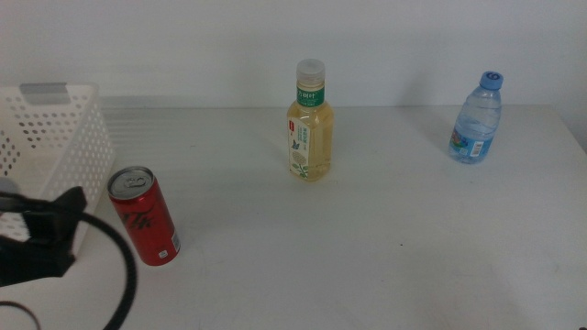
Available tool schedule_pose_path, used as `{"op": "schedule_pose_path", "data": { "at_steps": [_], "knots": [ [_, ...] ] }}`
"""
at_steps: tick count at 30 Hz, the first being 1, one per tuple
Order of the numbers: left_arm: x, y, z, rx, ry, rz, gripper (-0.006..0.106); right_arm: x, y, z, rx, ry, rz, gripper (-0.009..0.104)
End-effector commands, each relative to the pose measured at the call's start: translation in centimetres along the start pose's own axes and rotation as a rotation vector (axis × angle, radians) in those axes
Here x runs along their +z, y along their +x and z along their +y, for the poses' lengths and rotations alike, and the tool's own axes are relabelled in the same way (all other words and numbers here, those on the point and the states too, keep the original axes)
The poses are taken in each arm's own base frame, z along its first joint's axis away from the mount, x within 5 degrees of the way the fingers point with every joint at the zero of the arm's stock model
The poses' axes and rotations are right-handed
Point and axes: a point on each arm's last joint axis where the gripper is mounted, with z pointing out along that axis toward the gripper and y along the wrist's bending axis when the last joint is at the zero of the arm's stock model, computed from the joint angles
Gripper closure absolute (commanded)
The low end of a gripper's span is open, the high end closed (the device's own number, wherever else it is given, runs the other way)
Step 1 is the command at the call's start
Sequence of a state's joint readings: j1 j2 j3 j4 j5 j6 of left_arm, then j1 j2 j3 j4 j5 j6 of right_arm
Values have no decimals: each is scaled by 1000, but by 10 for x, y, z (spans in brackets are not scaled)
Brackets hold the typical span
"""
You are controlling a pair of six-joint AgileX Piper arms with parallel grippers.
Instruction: Use arms to grab the bottles and put them into the dustbin to the left of the table.
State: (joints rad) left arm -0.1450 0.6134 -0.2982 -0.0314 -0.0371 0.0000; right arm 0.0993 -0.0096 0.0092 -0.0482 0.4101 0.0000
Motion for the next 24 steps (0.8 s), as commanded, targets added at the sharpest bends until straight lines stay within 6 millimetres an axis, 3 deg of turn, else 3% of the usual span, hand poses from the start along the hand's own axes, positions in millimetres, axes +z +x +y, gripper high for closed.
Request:
{"op": "schedule_pose_path", "data": {
  "at_steps": [1, 10, 18, 24],
  "knots": [
    [8, -17, -3, -17, 23, -91, 21, -6, -16, -1, -19, 11, -127, 27],
    [34, 6, -14, -4, 83, 15, 21, -6, -16, -1, -19, 11, -127, 27],
    [29, 38, -18, -21, 124, -175, 21, -6, -16, -1, -19, 11, -127, 27],
    [26, 46, -17, -21, 123, -196, 21, -6, -16, -1, -19, 11, -127, 27]
  ]
}}
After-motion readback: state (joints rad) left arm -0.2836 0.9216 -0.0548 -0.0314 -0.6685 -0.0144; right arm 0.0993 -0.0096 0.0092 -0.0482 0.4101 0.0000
